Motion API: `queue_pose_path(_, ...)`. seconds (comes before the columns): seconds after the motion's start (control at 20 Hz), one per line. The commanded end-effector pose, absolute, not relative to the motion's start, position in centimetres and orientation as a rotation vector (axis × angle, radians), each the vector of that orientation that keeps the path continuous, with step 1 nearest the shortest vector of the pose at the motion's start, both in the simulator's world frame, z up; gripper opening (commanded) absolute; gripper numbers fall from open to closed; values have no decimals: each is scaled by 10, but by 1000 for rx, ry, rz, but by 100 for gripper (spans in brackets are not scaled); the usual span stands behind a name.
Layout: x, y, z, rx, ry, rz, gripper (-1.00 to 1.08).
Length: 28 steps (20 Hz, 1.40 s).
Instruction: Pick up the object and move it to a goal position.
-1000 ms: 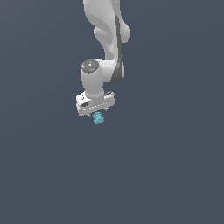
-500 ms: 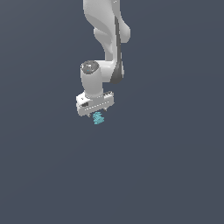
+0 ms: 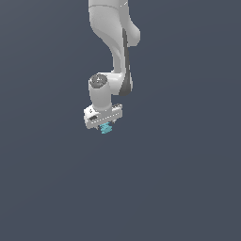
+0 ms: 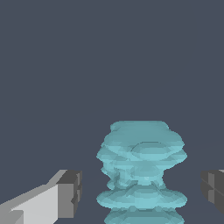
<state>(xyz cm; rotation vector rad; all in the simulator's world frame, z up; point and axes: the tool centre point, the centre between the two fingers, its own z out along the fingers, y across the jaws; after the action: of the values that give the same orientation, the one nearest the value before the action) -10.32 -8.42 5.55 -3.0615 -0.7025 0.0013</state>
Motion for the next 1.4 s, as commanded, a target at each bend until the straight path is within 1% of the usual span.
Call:
queue_pose_path(0.0, -103, -84, 48, -3062, -704, 0, 100)
queue_pose_path(0.2, -103, -84, 44, -3062, -704, 0, 100)
queue_pose_path(0.25, -103, -84, 44, -3062, -704, 0, -100)
queue_pose_path(0.9, -101, -82, 46, -3062, -704, -1, -100)
queue_pose_path(1.1, -96, -71, 56, -3062, -704, -1, -100)
queue_pose_path(1.35, -84, -46, 79, -3062, -704, -1, -100)
